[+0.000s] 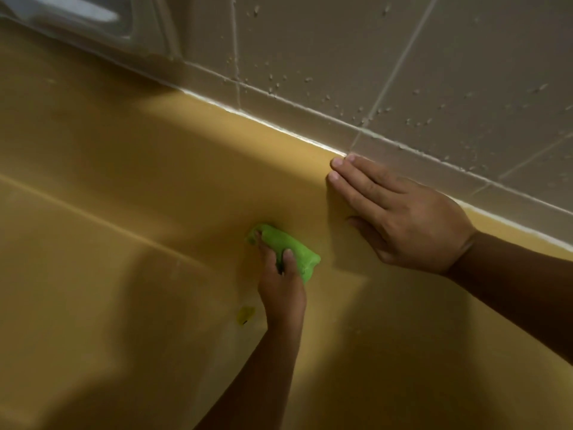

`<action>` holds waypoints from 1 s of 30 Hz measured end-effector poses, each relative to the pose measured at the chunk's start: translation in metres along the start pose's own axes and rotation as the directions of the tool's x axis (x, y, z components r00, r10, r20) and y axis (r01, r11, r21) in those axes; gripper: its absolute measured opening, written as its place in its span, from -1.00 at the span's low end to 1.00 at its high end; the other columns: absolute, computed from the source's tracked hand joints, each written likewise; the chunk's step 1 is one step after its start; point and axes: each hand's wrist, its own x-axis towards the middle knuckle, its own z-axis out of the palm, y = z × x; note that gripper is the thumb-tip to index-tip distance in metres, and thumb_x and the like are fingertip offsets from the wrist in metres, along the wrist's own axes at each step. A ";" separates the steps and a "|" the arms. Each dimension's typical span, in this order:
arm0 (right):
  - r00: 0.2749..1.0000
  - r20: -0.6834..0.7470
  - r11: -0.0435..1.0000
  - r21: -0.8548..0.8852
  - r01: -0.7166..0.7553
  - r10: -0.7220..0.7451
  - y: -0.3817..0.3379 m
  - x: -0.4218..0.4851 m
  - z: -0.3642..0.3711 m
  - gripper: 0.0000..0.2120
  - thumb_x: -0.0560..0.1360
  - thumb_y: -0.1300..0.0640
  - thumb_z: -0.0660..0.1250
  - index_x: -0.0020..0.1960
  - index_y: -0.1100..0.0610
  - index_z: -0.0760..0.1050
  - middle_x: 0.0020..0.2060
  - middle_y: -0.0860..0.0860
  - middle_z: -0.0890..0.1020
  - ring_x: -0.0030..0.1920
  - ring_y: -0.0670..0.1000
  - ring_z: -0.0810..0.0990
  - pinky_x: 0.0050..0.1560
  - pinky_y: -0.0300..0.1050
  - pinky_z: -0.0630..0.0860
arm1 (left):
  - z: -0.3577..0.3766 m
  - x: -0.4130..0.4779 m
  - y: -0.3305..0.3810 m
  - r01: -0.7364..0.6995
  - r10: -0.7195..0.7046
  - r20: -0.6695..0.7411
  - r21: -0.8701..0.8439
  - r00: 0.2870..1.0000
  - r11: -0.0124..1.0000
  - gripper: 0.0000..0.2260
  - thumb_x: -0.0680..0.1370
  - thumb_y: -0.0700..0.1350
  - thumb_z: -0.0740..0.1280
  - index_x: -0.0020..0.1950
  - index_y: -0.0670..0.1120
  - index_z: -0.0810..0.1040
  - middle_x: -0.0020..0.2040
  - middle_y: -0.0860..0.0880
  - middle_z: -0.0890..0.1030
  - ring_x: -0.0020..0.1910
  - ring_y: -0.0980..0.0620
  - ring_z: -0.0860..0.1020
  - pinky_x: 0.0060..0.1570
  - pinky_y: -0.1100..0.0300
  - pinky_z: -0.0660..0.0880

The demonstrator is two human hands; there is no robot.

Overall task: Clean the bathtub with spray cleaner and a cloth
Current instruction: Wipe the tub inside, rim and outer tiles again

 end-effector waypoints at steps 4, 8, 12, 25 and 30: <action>1.000 0.016 1.000 -0.016 0.011 -0.010 0.002 0.000 0.000 -0.44 0.70 0.14 0.22 0.62 0.32 0.17 0.60 0.25 0.24 0.63 0.22 0.18 0.59 0.13 0.25 | 0.005 -0.001 -0.037 0.162 -0.163 0.025 0.015 0.986 0.987 -0.57 0.72 0.02 0.20 0.55 -0.11 0.38 0.23 -0.15 0.63 0.21 -0.14 0.60 0.24 0.04 0.52; 1.000 0.000 1.000 -0.026 0.009 -0.009 0.000 -0.001 0.001 -0.45 0.70 0.16 0.22 0.62 0.32 0.18 0.60 0.25 0.25 0.63 0.22 0.18 0.60 0.11 0.24 | 0.014 0.000 -0.050 0.300 -0.304 -0.010 -0.144 0.953 0.943 -0.64 0.72 -0.06 0.22 0.51 -0.07 0.42 0.28 -0.21 0.59 0.20 -0.17 0.58 0.29 -0.11 0.53; 1.000 -0.013 1.000 -0.018 0.013 -0.013 -0.001 0.000 -0.001 -0.43 0.65 0.24 0.22 0.62 0.33 0.18 0.60 0.25 0.24 0.63 0.23 0.18 0.60 0.12 0.23 | 0.018 -0.015 -0.008 0.289 -0.272 0.107 -0.484 0.956 0.826 -0.75 0.70 -0.14 0.29 0.37 0.02 0.55 0.20 0.00 0.68 0.22 -0.09 0.64 0.30 -0.21 0.53; 0.993 0.116 0.989 0.139 -0.048 0.032 0.015 -0.054 -0.023 -0.35 0.54 0.28 0.15 0.63 0.29 0.18 0.62 0.21 0.22 0.65 0.18 0.14 0.63 0.08 0.17 | 0.035 -0.092 0.083 -0.223 0.246 0.165 -0.146 0.955 0.964 -0.44 0.70 0.01 0.28 0.60 0.38 0.12 0.59 0.25 0.27 0.49 0.40 0.29 0.43 0.39 0.30; 0.991 0.125 0.991 0.124 -0.058 0.042 0.015 -0.055 -0.020 -0.29 0.50 0.36 0.24 0.63 0.29 0.17 0.63 0.19 0.21 0.65 0.17 0.14 0.62 0.08 0.19 | 0.033 -0.092 0.003 -0.144 0.084 0.340 0.154 0.937 0.978 -0.42 0.68 0.00 0.27 0.55 0.45 0.08 0.60 0.12 0.31 0.50 0.20 0.37 0.36 0.41 0.32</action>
